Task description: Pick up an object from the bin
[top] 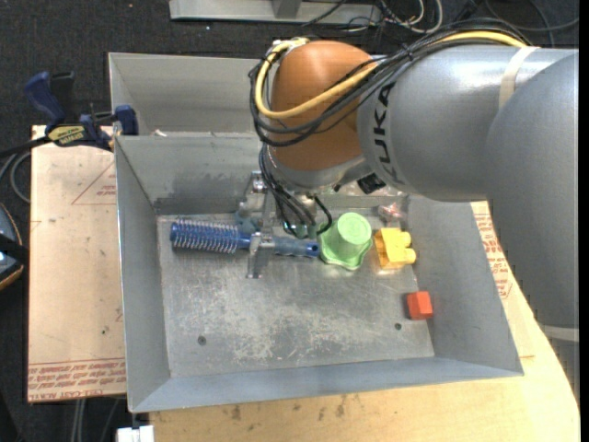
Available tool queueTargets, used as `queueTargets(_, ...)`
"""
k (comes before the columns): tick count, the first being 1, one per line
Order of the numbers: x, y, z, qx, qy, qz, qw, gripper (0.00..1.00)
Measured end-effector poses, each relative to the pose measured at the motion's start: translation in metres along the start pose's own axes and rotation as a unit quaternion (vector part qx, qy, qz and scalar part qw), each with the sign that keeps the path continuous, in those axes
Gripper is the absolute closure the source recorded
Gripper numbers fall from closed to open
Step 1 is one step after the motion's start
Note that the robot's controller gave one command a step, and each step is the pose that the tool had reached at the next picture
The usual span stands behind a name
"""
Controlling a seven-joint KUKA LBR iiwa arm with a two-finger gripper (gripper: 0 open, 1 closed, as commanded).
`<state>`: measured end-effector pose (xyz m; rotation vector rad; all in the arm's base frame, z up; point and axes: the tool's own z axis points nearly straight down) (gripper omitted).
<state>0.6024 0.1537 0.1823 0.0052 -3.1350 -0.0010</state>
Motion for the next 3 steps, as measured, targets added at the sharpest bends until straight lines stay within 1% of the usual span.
queueTargets(1,-0.011,-0.025,0.098,-0.002,-0.0072,0.020,0.9998,0.00)
queueTargets(2,-0.010,-0.026,0.101,-0.001,-0.0050,0.021,0.9998,1.00)
queueTargets(3,-0.013,-0.031,-0.033,-0.001,-0.0080,-0.015,0.9999,1.00)
